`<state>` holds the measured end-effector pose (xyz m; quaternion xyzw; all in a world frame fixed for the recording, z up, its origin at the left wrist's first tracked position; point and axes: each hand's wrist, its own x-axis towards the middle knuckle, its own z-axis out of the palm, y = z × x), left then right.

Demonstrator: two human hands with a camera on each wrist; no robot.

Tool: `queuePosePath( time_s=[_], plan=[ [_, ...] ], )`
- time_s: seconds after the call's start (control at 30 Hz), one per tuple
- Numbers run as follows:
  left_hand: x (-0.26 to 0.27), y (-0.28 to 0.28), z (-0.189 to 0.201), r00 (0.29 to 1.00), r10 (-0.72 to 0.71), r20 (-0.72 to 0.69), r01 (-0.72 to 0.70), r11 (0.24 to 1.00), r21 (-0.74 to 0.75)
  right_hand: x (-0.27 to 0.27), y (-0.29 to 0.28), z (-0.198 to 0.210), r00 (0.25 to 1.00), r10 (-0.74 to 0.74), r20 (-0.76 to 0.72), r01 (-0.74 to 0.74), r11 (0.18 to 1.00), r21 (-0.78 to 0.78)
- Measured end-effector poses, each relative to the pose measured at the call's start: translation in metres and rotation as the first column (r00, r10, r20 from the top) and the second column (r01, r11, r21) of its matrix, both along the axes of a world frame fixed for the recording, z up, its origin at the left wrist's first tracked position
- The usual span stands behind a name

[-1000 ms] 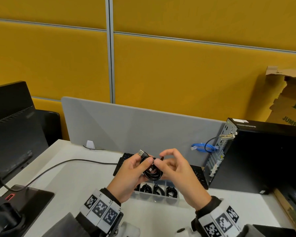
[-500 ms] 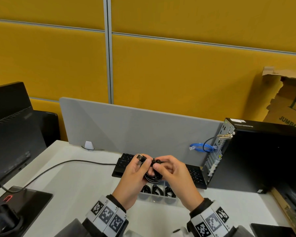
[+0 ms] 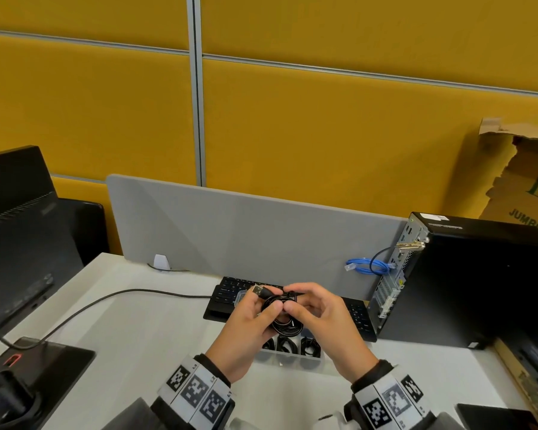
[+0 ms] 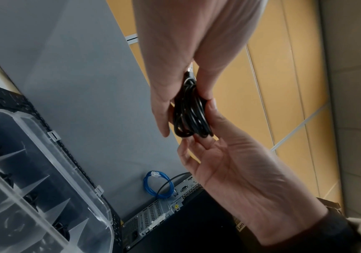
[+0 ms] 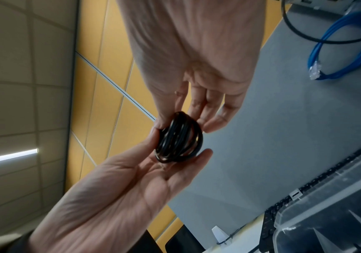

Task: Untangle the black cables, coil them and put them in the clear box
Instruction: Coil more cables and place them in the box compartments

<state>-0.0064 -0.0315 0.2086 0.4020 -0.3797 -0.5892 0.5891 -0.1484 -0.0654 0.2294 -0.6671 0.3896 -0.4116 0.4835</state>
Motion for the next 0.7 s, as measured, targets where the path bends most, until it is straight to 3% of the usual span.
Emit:
queuePosePath(
  time_s=[0.2,0.43,0.7],
  plan=[
    [0.005,-0.001,-0.003,0.981,-0.058,-0.185,0.058,0.998,-0.006,0.001,-0.001,0.0,0.999,0.02,0.032,-0.022,0.999,0.046],
    [0.015,-0.001,-0.005,0.994,-0.104,-0.021,0.105,0.994,0.023,0.004,-0.001,0.0,0.999,0.02,0.036,-0.022,0.998,0.051],
    [0.016,-0.004,-0.005,0.993,-0.099,-0.059,0.101,0.995,0.019,0.008,-0.001,-0.003,0.99,0.016,-0.14,-0.024,0.998,-0.06]
  ],
)
